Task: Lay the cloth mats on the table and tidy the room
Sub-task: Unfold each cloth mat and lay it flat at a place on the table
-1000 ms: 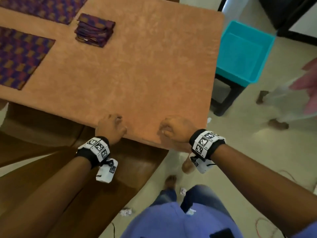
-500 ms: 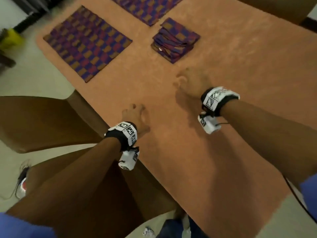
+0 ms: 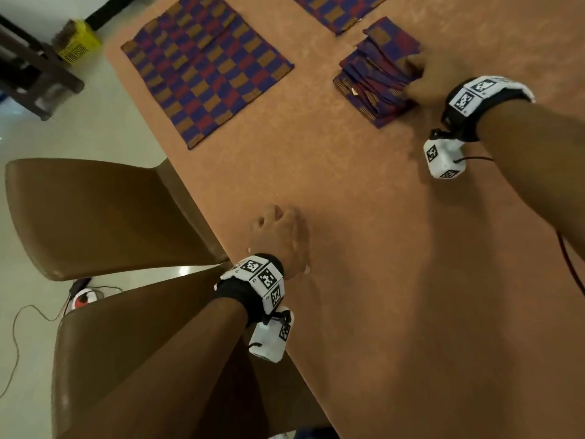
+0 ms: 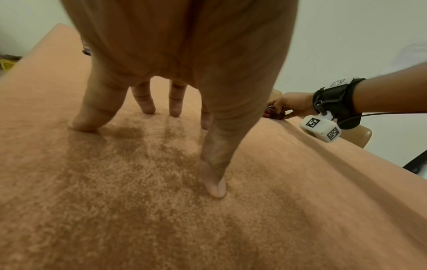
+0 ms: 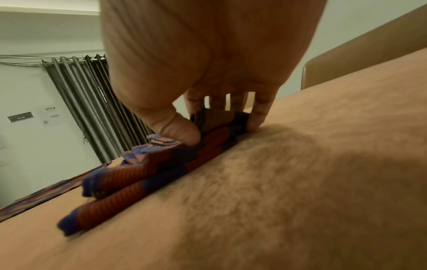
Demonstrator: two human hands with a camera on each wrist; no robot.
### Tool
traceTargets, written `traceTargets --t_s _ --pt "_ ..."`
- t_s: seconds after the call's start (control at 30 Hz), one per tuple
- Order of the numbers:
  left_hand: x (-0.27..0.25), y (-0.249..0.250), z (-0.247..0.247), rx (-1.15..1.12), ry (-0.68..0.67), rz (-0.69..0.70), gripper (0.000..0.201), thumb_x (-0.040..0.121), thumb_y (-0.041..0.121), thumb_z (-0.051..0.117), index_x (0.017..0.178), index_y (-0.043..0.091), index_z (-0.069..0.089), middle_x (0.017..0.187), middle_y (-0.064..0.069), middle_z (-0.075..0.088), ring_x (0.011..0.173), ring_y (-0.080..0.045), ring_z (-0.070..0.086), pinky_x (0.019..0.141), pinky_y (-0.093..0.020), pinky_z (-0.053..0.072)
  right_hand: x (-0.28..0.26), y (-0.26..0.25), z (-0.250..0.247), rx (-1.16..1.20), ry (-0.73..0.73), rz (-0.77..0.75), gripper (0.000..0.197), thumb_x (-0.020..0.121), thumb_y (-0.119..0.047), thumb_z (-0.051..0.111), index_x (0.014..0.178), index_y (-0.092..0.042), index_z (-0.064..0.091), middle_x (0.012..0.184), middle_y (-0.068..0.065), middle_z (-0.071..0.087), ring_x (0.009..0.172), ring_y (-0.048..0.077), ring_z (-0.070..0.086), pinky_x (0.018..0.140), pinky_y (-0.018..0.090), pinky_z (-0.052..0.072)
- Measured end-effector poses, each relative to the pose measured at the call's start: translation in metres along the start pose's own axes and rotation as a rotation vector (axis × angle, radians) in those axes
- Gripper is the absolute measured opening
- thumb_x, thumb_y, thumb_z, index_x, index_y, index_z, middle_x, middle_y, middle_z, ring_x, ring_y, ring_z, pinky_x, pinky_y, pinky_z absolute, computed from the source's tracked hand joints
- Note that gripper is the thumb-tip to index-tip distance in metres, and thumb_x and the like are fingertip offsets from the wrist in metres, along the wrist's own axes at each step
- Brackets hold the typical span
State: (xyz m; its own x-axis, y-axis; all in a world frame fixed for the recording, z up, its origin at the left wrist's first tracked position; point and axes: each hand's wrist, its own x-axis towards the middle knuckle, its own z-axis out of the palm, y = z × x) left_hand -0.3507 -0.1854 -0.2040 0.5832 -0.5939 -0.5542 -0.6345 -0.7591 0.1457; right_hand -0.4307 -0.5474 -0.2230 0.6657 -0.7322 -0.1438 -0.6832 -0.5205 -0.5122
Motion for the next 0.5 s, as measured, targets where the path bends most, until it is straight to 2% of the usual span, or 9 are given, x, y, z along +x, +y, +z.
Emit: traceTargets --t_s 0.07,0.13,0.27,0.33,0.43,0.5 --pt "0.001 -0.001 0.001 -0.019 -0.012 -0.003 0.090 0.050 0.035 0.089 0.124 0.040 0.038 0.134 0.004 0.029 0.127 -0.034 0.030 0.095 -0.055 0.045 0.003 0.009 -0.003 -0.057 0.018 0.000 0.048 0.082 -0.019 0.064 0.130 -0.021 0.059 0.134 0.011 0.058 0.120 0.036 0.055 0.104 0.043 0.043" --pt "0.002 -0.001 0.001 -0.016 -0.024 0.009 0.091 0.050 0.035 0.090 0.124 0.040 0.038 0.136 0.004 0.028 0.128 -0.036 0.029 0.095 -0.057 0.045 0.001 0.014 -0.007 -0.119 0.063 0.015 0.045 0.088 -0.016 0.056 0.133 -0.016 0.057 0.137 0.013 0.057 0.121 0.039 0.053 0.104 0.043 0.042" --pt "0.003 -0.002 0.001 -0.011 -0.023 0.013 0.088 0.050 0.036 0.090 0.122 0.040 0.039 0.136 0.003 0.031 0.127 -0.036 0.031 0.096 -0.055 0.045 -0.014 0.004 -0.025 -0.150 0.272 -0.003 0.036 0.089 -0.031 0.045 0.116 -0.018 0.064 0.102 0.020 0.067 0.093 0.043 0.060 0.078 0.045 0.048" --pt "0.003 -0.001 0.000 0.007 -0.018 0.027 0.085 0.048 0.037 0.090 0.117 0.042 0.039 0.132 0.004 0.033 0.125 -0.036 0.033 0.096 -0.052 0.045 -0.028 -0.007 -0.039 -0.126 0.393 -0.012 0.036 0.090 -0.038 0.042 0.111 -0.017 0.063 0.096 0.019 0.066 0.090 0.042 0.059 0.073 0.044 0.045" --pt "0.004 0.000 -0.005 0.044 -0.042 0.025 0.084 0.050 0.038 0.089 0.118 0.039 0.040 0.131 0.002 0.033 0.124 -0.036 0.033 0.095 -0.045 0.044 -0.056 -0.034 -0.054 -0.050 0.487 -0.157 0.038 0.094 -0.043 0.043 0.116 -0.022 0.065 0.099 0.012 0.070 0.093 0.033 0.061 0.069 0.030 0.039" --pt "-0.002 0.003 -0.009 0.067 -0.042 0.035 0.083 0.054 0.039 0.087 0.123 0.037 0.040 0.134 -0.001 0.032 0.125 -0.037 0.032 0.096 -0.044 0.043 -0.087 -0.060 -0.060 0.049 0.473 -0.320 0.035 0.093 -0.037 0.048 0.119 -0.024 0.068 0.105 0.007 0.072 0.095 0.024 0.063 0.073 0.023 0.038"
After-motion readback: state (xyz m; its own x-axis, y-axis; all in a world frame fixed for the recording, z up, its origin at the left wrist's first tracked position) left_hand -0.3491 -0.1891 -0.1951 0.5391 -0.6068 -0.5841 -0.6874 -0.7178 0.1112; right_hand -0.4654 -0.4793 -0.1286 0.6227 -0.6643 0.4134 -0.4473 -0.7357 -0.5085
